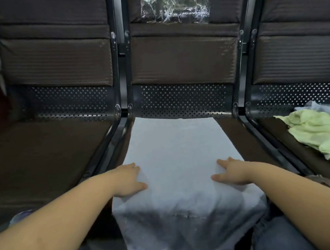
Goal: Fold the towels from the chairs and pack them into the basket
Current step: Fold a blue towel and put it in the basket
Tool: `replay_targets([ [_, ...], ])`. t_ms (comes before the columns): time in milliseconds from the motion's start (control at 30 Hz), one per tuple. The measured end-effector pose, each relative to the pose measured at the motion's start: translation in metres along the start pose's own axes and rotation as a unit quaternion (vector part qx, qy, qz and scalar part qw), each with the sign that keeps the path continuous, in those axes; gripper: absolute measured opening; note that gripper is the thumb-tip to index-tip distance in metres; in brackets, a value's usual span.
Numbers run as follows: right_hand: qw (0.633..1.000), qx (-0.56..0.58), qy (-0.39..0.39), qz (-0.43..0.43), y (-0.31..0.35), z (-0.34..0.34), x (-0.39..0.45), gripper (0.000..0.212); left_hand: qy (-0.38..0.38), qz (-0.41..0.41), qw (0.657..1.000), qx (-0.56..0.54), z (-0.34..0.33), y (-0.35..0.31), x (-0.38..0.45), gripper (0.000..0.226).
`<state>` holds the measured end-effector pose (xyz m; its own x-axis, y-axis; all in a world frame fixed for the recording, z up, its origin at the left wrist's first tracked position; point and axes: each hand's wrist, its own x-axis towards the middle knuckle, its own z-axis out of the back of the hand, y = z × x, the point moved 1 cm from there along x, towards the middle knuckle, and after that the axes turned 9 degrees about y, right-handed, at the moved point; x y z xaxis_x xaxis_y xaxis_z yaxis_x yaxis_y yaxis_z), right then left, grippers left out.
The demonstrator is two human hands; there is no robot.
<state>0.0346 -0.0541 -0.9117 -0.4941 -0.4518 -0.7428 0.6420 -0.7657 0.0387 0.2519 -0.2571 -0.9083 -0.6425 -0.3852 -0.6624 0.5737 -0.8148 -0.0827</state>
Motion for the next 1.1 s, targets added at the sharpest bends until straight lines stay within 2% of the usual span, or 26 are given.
replay_targets([
  [100,0.998,0.015,-0.049,-0.042,-0.018,0.001,-0.014,0.079,-0.047,0.056,0.997,-0.023,-0.003,0.015,-0.016,0.059],
  [200,0.988,0.054,-0.112,-0.093,-0.028,0.003,-0.021,0.070,-0.090,0.104,0.984,-0.115,-0.009,0.023,-0.025,0.051],
  [267,0.985,0.067,-0.100,-0.123,-0.027,0.003,-0.029,0.064,-0.104,0.122,0.972,-0.172,-0.014,0.021,-0.028,0.041],
  [333,0.987,0.072,-0.056,-0.135,-0.025,0.001,-0.034,0.059,-0.110,0.128,0.960,-0.222,-0.019,0.018,-0.029,0.042],
  [400,0.985,0.118,-0.035,-0.121,-0.023,-0.002,-0.039,0.057,-0.108,0.122,0.952,-0.260,-0.022,0.013,-0.029,0.038],
  [467,0.975,0.194,-0.051,-0.091,-0.024,-0.003,-0.041,0.054,-0.127,0.105,0.946,-0.279,-0.020,0.009,-0.030,0.021],
  [500,0.963,0.250,-0.068,-0.074,-0.026,-0.004,-0.040,0.053,-0.146,0.097,0.936,-0.306,-0.018,0.009,-0.031,0.022],
  [567,0.924,0.360,-0.125,-0.036,-0.030,-0.003,-0.041,0.047,-0.179,0.059,0.905,-0.382,-0.015,0.016,-0.027,0.025],
  [667,0.890,0.424,-0.168,0.009,-0.041,-0.001,-0.046,0.036,-0.201,0.003,0.852,-0.483,-0.011,0.031,-0.028,0.010],
  [733,0.871,0.454,-0.182,0.053,-0.048,0.001,-0.048,0.030,-0.204,-0.028,0.822,-0.531,-0.010,0.038,-0.035,0.022],
  [800,0.860,0.465,-0.192,0.085,-0.055,0.003,-0.052,0.041,-0.180,-0.074,0.810,-0.553,-0.009,0.040,-0.043,0.032],
  [933,0.891,0.412,-0.119,0.151,-0.061,0.002,-0.062,0.035,-0.151,-0.090,0.832,-0.526,-0.010,0.046,-0.054,0.025],
  [1000,0.914,0.364,-0.092,0.152,-0.063,0.000,-0.065,0.030,-0.147,-0.086,0.854,-0.492,-0.011,0.047,-0.057,0.030],
  [1100,0.961,0.226,-0.109,0.116,-0.062,0.001,-0.070,0.053,-0.175,-0.055,0.904,-0.386,-0.011,0.044,-0.056,0.038],
])
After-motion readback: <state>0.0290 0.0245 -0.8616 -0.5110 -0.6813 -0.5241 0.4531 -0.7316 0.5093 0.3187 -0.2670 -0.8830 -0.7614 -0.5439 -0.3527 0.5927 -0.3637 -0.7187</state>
